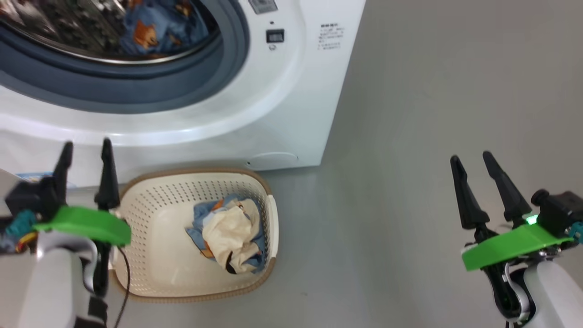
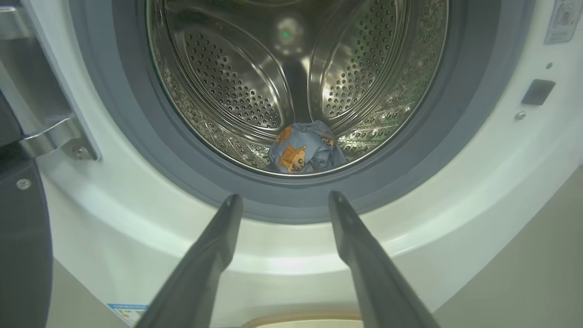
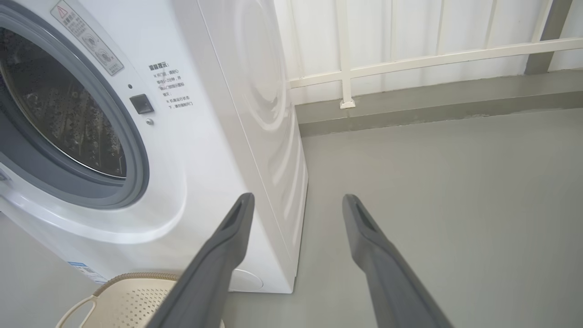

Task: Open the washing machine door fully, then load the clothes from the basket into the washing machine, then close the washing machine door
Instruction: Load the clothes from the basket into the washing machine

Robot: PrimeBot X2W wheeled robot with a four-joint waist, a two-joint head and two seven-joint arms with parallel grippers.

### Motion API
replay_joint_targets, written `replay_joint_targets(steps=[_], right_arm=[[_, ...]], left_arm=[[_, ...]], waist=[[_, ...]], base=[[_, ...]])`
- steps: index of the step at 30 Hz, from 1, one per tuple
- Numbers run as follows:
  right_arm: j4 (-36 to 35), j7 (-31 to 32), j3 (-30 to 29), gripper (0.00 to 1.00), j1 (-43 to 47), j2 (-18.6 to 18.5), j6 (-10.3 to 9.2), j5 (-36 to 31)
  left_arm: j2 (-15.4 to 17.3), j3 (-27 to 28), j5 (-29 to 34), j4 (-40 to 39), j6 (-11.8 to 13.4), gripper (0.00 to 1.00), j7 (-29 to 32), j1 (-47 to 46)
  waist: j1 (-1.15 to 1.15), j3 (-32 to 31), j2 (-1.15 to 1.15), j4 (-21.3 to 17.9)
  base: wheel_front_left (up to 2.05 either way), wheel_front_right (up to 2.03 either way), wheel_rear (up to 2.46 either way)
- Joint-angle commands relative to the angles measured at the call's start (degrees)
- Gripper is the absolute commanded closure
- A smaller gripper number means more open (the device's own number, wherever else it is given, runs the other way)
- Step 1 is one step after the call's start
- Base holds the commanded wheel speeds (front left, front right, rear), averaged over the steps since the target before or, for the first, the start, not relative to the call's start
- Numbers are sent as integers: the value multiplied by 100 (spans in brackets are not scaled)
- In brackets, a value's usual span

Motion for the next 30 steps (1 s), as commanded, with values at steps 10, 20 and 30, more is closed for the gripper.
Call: replay_joint_targets(steps=[10, 20, 30], right_arm=[[-28, -46, 78, 0, 677, -201, 31, 98], [-38, -46, -1, 0, 1115, -274, 31, 139], [-94, -46, -144, 0, 1390, -256, 31, 125]], left_arm=[[-102, 267, 147, -825, -74, 0, -31, 1362], [-153, 307, 145, -1262, -85, 0, -31, 2362], [-111, 318, 64, -1688, -88, 0, -31, 2905]], waist=[[1, -1012, 0, 316], [1, -1514, 0, 363], [1, -1664, 0, 390]], base=[[0, 0, 0], [0, 0, 0], [0, 0, 0]])
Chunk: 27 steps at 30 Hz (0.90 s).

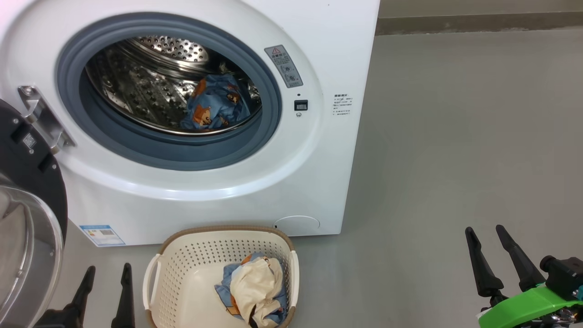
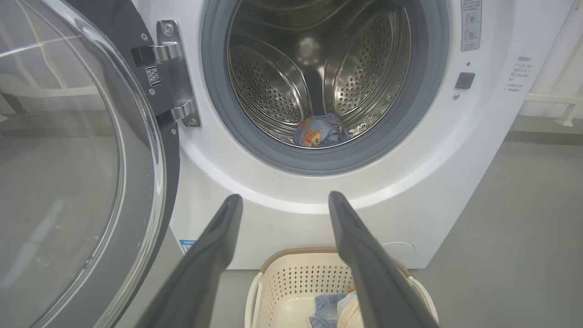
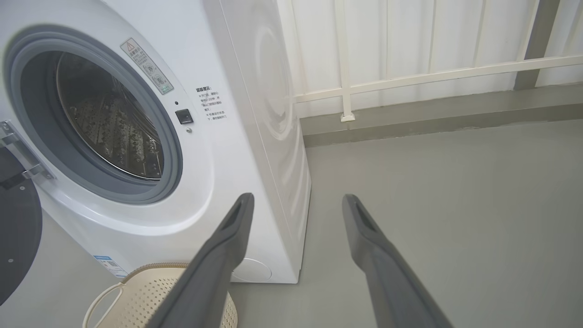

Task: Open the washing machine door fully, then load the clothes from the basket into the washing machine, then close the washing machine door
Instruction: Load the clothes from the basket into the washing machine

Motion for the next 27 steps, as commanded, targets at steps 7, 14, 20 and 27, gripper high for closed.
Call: replay_joint_targets(steps=[7, 14, 20, 27], right_arm=[[-160, -47, 46, 0, -4, -95, 31, 67], [-174, -47, 49, 0, -10, -92, 31, 67], [-206, -47, 60, 0, -115, -55, 31, 57], [-249, -47, 123, 0, -464, 37, 31, 42]], left_arm=[[117, 189, -52, -299, -28, 0, -37, 33], [103, 165, -50, -338, -28, 0, -37, 37], [74, 119, -104, -265, -28, 0, -37, -45], [2, -133, -270, 107, -28, 0, -37, -381]], waist=[[0, -1, 0, -15], [0, 20, 0, -29], [0, 207, 0, -60], [0, 789, 0, -144]], base=[[0, 0, 0], [0, 0, 0], [0, 0, 0], [0, 0, 0]])
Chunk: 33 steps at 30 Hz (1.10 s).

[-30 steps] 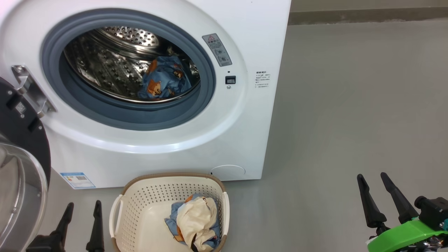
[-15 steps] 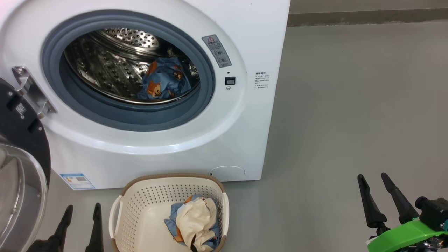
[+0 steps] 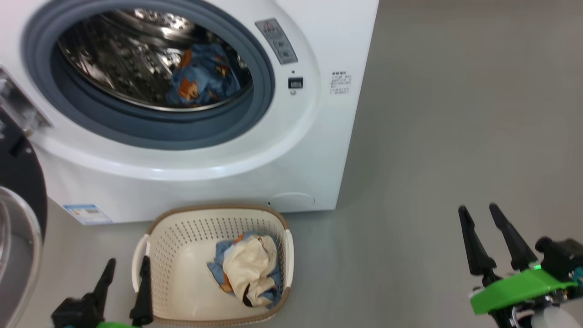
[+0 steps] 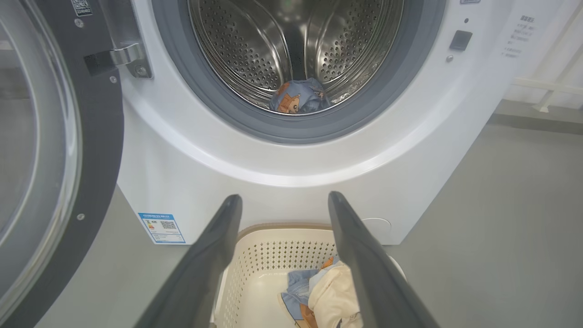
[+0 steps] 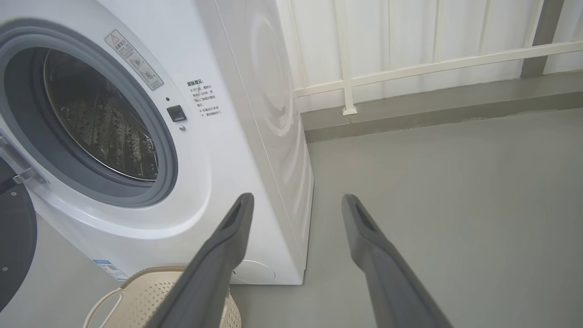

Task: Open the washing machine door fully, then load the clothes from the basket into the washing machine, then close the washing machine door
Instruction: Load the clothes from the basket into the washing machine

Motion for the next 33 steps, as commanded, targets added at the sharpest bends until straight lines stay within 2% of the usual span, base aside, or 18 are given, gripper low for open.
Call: replay_joint_targets(steps=[1, 15, 26, 33], right_arm=[[-158, -47, 125, 0, -265, -73, 31, 40], [-248, -47, 210, 0, -1070, 244, 31, 30], [-367, -47, 329, 0, -1659, 466, 31, 32], [-413, -47, 371, 0, -1859, 577, 31, 31]], left_arm=[[74, 99, -62, 27, -21, 0, -37, -310], [291, -801, -501, 1526, -21, 0, -37, -1627], [790, -1954, -896, 2766, -21, 0, -37, -2953], [1094, -2672, -1177, 3356, -21, 0, -37, -3617]], waist=[[0, 393, 0, -77], [0, 1795, 0, -428], [0, 2906, 0, -766], [0, 3373, 0, -962]], base=[[0, 0, 0], [0, 0, 0], [0, 0, 0], [0, 0, 0]])
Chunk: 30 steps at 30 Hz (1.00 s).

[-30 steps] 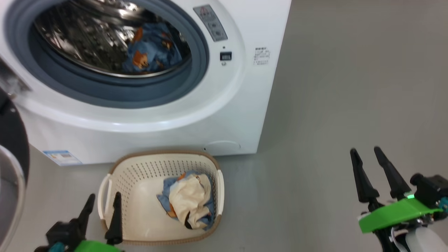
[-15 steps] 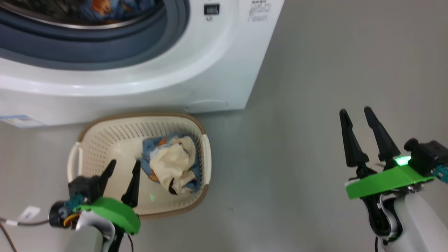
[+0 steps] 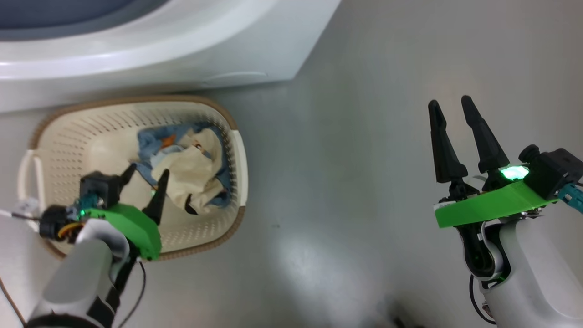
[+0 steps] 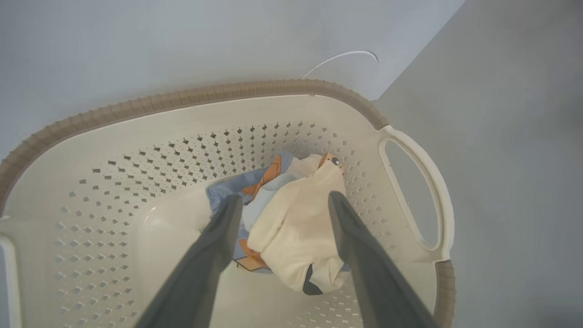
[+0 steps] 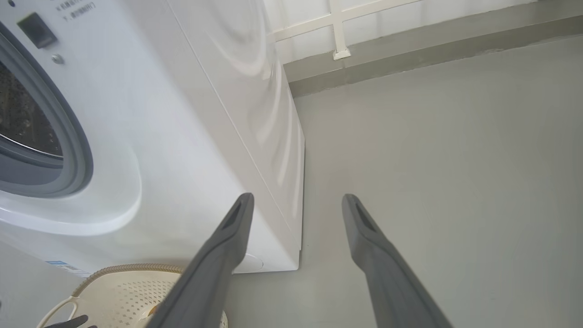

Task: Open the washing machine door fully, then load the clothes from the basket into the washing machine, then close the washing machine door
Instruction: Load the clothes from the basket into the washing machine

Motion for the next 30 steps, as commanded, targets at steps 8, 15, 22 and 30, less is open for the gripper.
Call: replay_joint_targets(steps=[8, 15, 22, 30], right_arm=[[-238, -46, 216, 0, -200, 116, 31, 41], [-334, -46, 317, 0, -339, 199, 31, 49], [-382, -46, 417, 0, -398, 261, 31, 60], [-409, -46, 481, 0, -402, 317, 31, 83]], left_arm=[[548, -791, -601, 444, -20, 0, 328, -844], [875, -1363, -1045, 560, -20, 0, 649, -1309], [1056, -1874, -1510, 521, -20, 0, 939, -1566], [1217, -2532, -2230, 162, -20, 0, 1175, -1638]], waist=[[-1, 948, -1, -468], [-1, 1249, -1, -596], [-1, 1408, -1, -706], [-1, 1477, -1, -815]], base=[[0, 0, 0], [0, 0, 0], [0, 0, 0], [0, 0, 0]])
